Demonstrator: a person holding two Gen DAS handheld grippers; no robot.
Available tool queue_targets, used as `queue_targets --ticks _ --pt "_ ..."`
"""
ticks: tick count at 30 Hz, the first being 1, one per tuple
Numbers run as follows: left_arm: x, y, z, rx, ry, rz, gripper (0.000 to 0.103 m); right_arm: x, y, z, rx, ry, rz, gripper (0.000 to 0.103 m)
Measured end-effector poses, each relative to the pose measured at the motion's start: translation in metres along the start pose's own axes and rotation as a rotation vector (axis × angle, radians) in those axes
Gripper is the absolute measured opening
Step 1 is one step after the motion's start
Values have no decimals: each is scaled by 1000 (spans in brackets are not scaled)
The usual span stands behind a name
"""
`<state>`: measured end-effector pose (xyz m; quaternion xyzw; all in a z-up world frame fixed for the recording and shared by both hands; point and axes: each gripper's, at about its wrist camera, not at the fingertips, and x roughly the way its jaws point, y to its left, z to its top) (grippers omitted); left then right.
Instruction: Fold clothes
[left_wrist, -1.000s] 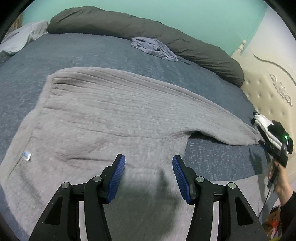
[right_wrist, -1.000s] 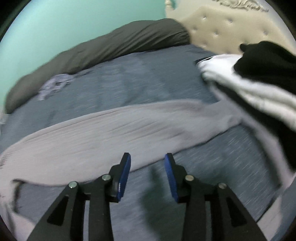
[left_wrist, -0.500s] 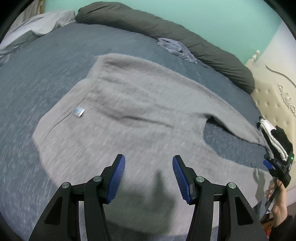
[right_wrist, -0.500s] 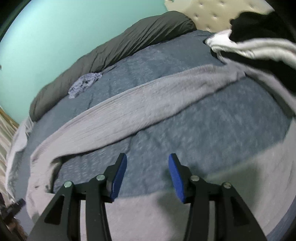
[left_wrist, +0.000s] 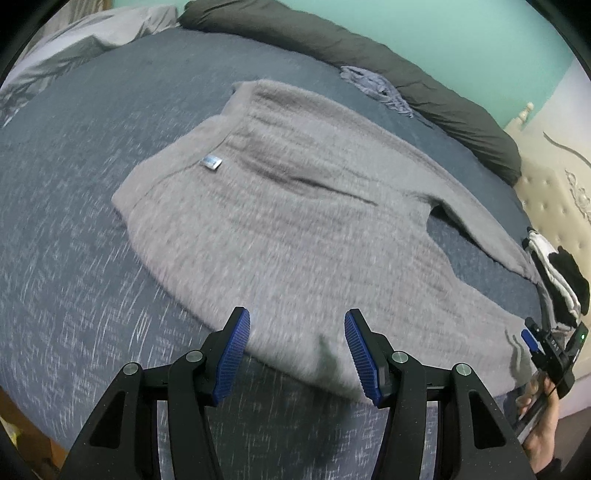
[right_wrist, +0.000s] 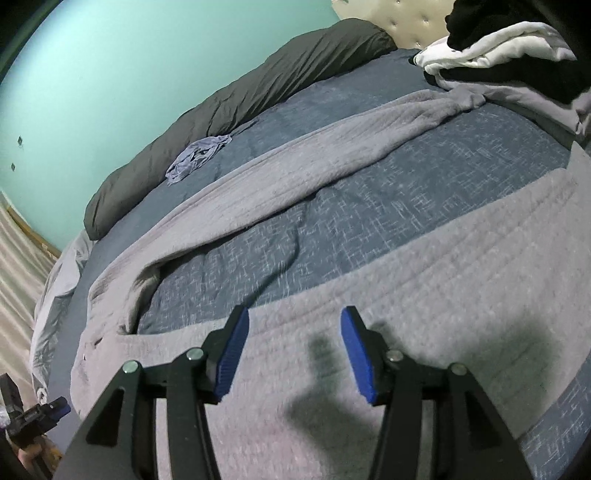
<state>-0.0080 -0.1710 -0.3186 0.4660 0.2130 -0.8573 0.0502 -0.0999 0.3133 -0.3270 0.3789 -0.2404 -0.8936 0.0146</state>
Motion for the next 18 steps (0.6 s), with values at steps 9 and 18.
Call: queue_targets --ticks 9,18 --pt "3 32 -3 -100 11 43 61 8 -1 -5 8 12 46 53" --pt "10 78 14 -218 10 87 61 7 -5 -3 28 -5 58 56"
